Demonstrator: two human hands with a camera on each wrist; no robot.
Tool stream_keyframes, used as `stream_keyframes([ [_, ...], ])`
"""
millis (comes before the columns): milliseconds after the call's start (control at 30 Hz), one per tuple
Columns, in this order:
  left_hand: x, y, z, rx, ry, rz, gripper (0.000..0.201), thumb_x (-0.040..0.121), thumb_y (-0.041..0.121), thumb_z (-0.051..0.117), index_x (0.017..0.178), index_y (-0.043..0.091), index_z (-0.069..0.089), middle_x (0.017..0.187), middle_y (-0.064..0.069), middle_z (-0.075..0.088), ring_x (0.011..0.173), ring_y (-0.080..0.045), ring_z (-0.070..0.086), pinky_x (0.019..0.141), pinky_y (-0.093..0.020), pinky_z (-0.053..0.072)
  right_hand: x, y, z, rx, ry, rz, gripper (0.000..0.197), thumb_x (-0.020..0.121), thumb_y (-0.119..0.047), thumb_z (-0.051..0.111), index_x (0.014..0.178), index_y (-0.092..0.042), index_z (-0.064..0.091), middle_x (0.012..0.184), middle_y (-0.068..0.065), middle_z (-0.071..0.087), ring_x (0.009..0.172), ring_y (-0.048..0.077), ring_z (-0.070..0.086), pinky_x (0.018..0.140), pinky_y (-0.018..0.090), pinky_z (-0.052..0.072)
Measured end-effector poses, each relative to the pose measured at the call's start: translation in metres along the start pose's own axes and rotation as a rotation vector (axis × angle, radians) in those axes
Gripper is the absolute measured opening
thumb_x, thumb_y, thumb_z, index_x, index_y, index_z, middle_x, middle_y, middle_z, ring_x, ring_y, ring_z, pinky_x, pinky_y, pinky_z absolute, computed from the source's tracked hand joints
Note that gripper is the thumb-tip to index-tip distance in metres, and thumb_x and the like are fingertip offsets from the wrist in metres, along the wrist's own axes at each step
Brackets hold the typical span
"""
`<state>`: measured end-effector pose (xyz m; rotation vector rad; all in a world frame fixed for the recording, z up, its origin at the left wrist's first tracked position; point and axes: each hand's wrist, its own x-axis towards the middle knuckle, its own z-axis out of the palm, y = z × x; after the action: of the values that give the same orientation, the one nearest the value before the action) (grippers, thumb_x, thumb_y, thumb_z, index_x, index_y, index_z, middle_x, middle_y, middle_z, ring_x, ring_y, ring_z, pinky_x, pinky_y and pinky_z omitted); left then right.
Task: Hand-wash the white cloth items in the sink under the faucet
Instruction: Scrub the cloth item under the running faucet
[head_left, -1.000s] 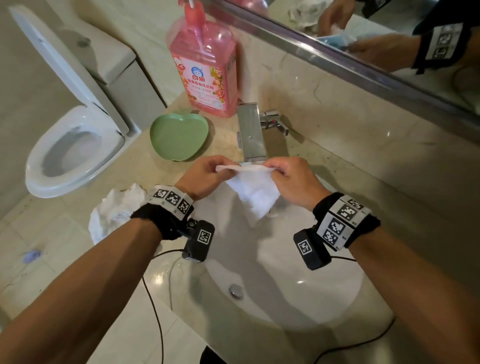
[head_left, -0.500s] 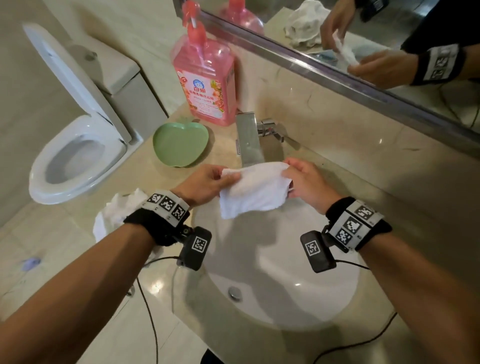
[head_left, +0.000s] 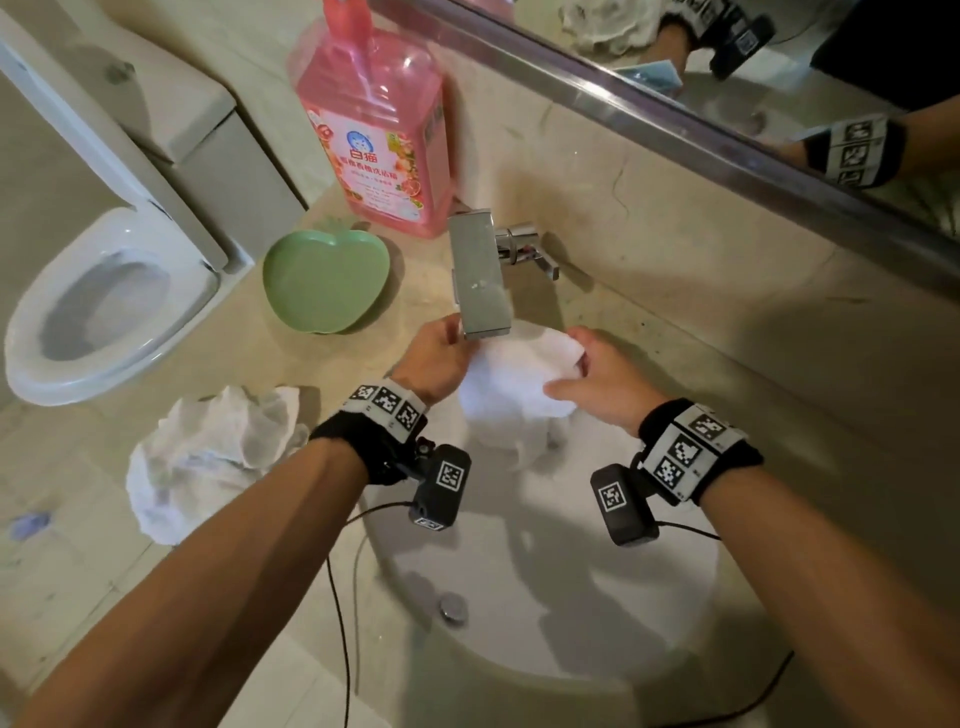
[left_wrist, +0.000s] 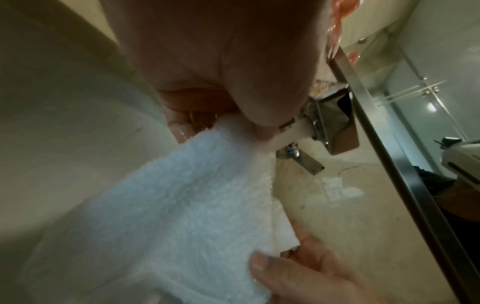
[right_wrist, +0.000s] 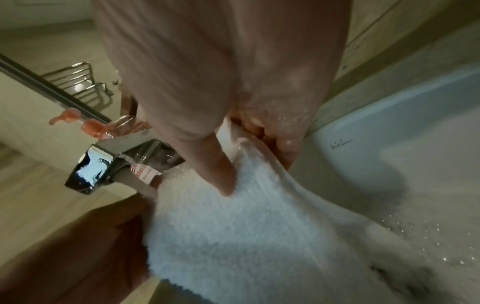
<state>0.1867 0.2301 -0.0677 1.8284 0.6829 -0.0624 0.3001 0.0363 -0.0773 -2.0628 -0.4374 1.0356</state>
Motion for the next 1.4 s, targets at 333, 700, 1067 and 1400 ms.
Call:
stream_keyframes([
  [333,-0.024,0.002,-0.047,-0.017,0.058,-0.090,0.045,0.098,0.045,0.046,0.101,0.006,0.069,0.102,-0.015,0.071,0.099,-0.029,0.066,0.092,-0.050,0.052,0.018,-0.033,0.029,-0.131,-0.028,-0.112,0.024,0.089,-0.016,0.053,0.109,-0.015,0.065,0.107,0.015,0.071,0.104,0.035,0.065,0.094,0.049,0.052],
  [700,-0.022,-0.016,-0.050,0.402,-0.233,-0.128,0.041,0.087,0.020,0.067,0.126,0.018,0.056,0.114,-0.003,0.062,0.102,-0.023,0.058,0.083,-0.029,0.042,0.020,-0.039,0.049,0.021,0.043,-0.123,0.025,0.101,-0.029,0.054,0.082,-0.027,0.069,0.071,-0.006,0.066,0.068,0.014,0.060,0.069,0.032,0.048],
  [1067,0.002,-0.006,-0.002,-0.119,-0.148,-0.011,0.027,0.094,0.013,0.062,0.115,0.030,0.064,0.107,0.015,0.071,0.098,-0.001,0.066,0.088,-0.024,0.053,0.012,0.003,0.009,0.124,-0.103,-0.020,0.037,0.090,0.001,0.063,0.125,-0.011,0.063,0.114,0.003,0.074,0.108,0.019,0.069,0.096,0.042,0.054],
  [1400,-0.001,-0.009,-0.024,0.140,0.015,-0.260,0.073,0.070,0.049,0.083,0.126,0.022,0.045,0.119,-0.006,0.063,0.103,-0.023,0.064,0.093,-0.044,0.052,0.010,-0.009,0.015,0.258,0.111,-0.003,0.024,0.099,-0.017,0.057,0.119,-0.025,0.046,0.126,0.016,0.061,0.110,0.039,0.063,0.092,0.060,0.053],
])
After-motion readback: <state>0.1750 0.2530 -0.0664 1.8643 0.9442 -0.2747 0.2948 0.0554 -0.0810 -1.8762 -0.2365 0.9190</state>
